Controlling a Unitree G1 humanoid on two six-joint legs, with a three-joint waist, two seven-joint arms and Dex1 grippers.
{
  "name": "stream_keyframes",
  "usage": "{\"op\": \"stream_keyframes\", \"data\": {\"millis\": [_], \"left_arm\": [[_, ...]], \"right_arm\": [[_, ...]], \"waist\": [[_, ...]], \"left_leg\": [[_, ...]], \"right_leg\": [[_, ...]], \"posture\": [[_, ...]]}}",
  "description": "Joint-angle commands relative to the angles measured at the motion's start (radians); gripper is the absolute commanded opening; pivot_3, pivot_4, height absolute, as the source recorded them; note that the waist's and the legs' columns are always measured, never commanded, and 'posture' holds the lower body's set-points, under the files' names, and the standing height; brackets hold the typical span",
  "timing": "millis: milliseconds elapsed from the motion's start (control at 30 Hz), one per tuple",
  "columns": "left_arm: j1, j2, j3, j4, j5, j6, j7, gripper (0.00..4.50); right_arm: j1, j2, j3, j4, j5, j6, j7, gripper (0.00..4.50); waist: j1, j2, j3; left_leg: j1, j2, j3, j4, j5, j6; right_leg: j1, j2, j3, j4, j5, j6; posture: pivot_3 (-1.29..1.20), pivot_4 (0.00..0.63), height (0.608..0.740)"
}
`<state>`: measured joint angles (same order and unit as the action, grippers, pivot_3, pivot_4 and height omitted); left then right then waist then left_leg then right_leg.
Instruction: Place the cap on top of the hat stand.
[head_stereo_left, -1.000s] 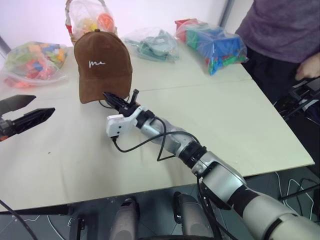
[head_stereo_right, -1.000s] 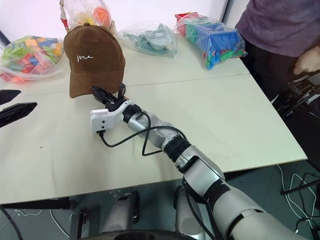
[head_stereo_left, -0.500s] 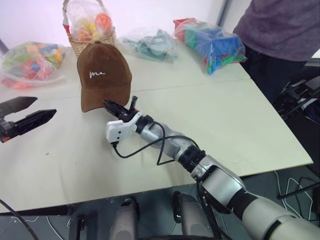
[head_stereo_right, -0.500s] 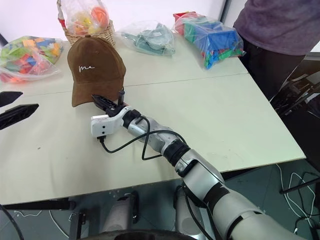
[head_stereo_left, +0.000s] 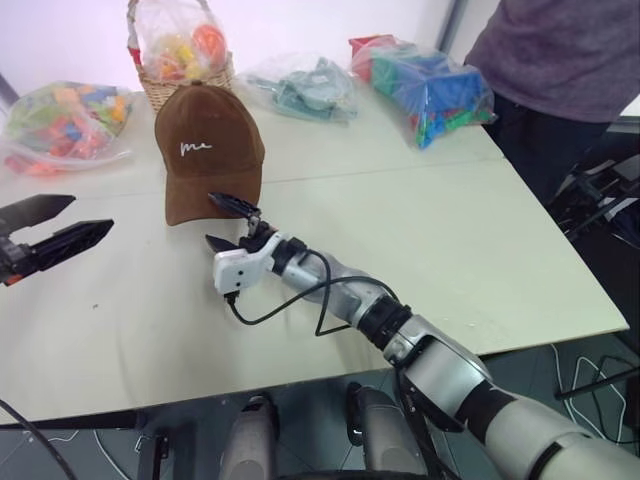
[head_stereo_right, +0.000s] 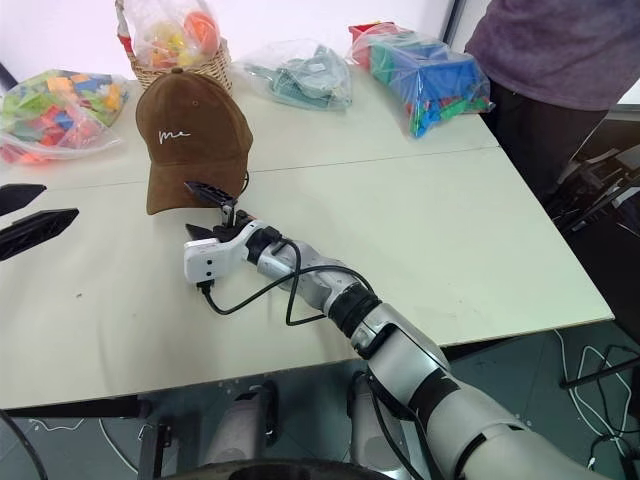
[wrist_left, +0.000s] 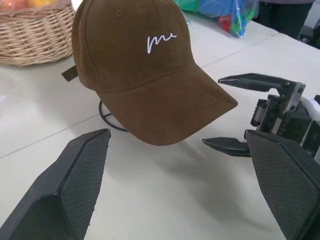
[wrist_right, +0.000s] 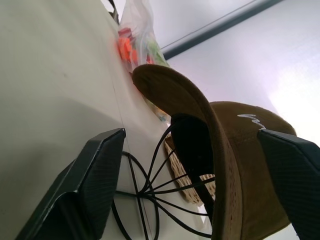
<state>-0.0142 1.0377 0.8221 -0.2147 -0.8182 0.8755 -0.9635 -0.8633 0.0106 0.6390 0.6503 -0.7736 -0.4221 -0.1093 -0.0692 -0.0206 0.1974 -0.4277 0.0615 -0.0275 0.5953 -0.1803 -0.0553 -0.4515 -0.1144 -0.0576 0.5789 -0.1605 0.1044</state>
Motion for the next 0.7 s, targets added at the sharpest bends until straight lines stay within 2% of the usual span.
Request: {"op": "stream_keyframes", "data": {"millis": [33, 267, 400, 567, 667, 700], "left_arm": [[-0.009, 0.003, 0.001, -0.004, -0.008, -0.023, -0.013, 4.5], [0.011, -0.008, -0.006, 0.051, 0.043, -0.067, -0.005, 4.5], [0.028, -0.048, 0.014, 0.078, 0.064, -0.089, 0.037, 4.5], [0.09, -0.103, 0.019, 0.072, 0.101, -0.117, 0.08, 4.5], [0.11, -0.134, 0.008, 0.075, 0.113, -0.136, 0.101, 4.5], [0.115, -0.139, 0.007, 0.076, 0.115, -0.141, 0.102, 4.5]], "right_arm": [[0.026, -0.051, -0.016, -0.14, -0.011, -0.026, -0.003, 4.45], [0.258, -0.35, -0.249, -0.617, 0.12, 0.079, 0.212, 4.45], [0.345, -0.438, -0.401, -0.791, 0.237, 0.199, 0.33, 4.45], [0.389, -0.522, -0.596, -0.912, 0.72, 0.45, 0.672, 4.45], [0.36, -0.661, -0.719, -0.868, 1.03, 0.702, 0.948, 4.45], [0.351, -0.699, -0.74, -0.851, 1.091, 0.769, 1.001, 4.45]], "waist": [[0.001, 0.0, 0.0], [0.019, 0.0, 0.0], [0.022, 0.0, 0.0], [0.023, 0.0, 0.0], [0.027, 0.001, 0.001], [0.027, 0.001, 0.001]], "left_leg": [[0.0, 0.0, 0.0, 0.0, 0.0, -0.001], [-0.001, 0.0, 0.001, 0.0, 0.0, 0.0], [0.0, 0.002, 0.005, 0.0, -0.001, -0.002], [0.0, 0.004, 0.007, 0.001, -0.001, -0.002], [0.0, 0.005, 0.008, 0.001, -0.001, -0.002], [-0.001, 0.007, 0.008, 0.001, -0.001, -0.002]], "right_leg": [[0.0, 0.0, 0.0, 0.0, 0.0, 0.0], [0.0, -0.001, 0.0, -0.001, 0.0, 0.0], [-0.003, 0.0, 0.0, -0.002, 0.0, 0.0], [-0.003, 0.0, -0.001, -0.002, 0.0, 0.0], [-0.001, 0.0, -0.002, -0.01, 0.0, 0.0], [0.003, 0.0, -0.004, -0.016, 0.0, 0.0]], "posture": [[0.0, 0.15, 0.74], [0.0, 0.15, 0.74], [0.0, 0.15, 0.74], [0.0, 0.15, 0.74], [0.0, 0.15, 0.74], [0.0, 0.15, 0.74]]}}
